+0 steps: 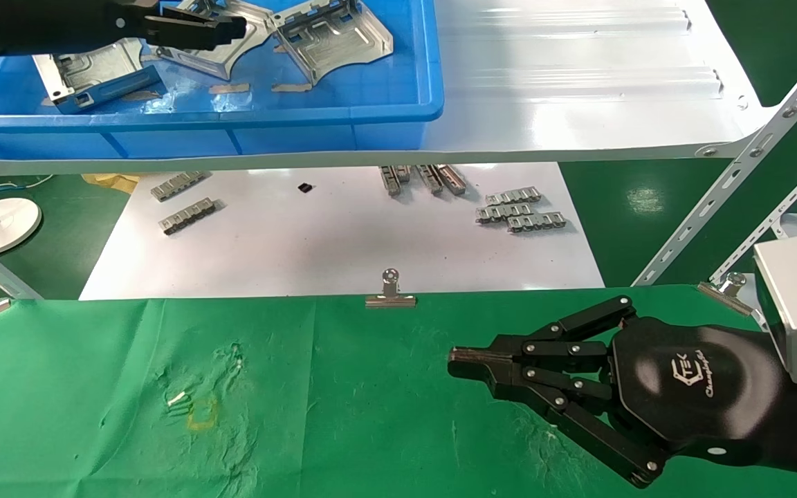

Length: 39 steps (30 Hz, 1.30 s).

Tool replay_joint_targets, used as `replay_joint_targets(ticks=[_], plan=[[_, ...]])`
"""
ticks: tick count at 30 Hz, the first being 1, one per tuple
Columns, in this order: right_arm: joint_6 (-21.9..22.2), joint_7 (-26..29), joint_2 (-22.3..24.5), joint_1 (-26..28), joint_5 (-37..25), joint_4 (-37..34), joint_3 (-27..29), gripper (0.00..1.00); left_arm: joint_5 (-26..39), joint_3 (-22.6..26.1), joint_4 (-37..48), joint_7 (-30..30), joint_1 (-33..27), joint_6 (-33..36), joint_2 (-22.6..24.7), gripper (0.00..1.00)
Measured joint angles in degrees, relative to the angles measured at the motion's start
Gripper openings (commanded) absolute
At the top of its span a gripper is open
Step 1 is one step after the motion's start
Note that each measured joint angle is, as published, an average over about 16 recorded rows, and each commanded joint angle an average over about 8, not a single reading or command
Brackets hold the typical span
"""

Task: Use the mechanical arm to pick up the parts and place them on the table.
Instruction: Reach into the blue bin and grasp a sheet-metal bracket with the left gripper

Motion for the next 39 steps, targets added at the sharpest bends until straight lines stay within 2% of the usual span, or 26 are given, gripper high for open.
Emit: replay_joint_targets(ticks=[3, 4, 6, 19, 39], plan=[[0.0, 0.0, 0.0, 0.0, 0.0, 0.0, 0.0, 0.75, 1.71, 0.88, 5.02, 1.2, -2.29, -1.62, 1.86, 0.0], [0.0, 0.0, 0.0, 0.0, 0.0, 0.0, 0.0, 0.87, 2.08, 1.07, 6.36, 1.6, -2.86, -2.14, 2.34, 0.0], [0.0, 0.0, 0.0, 0.0, 0.0, 0.0, 0.0, 1.0, 2.66, 1.36, 8.72, 2.29, -3.84, -3.13, 3.15, 0.0], [0.0, 0.0, 0.0, 0.0, 0.01, 0.0, -0.01, 1.0, 5.68, 3.16, 16.81, 3.76, -7.2, -7.6, 6.26, 0.0], [0.01, -0.01, 0.01, 0.0, 0.01, 0.0, -0.02, 1.0, 7.29, 4.22, 19.78, 4.96, -8.05, -10.96, 7.99, 0.0]])
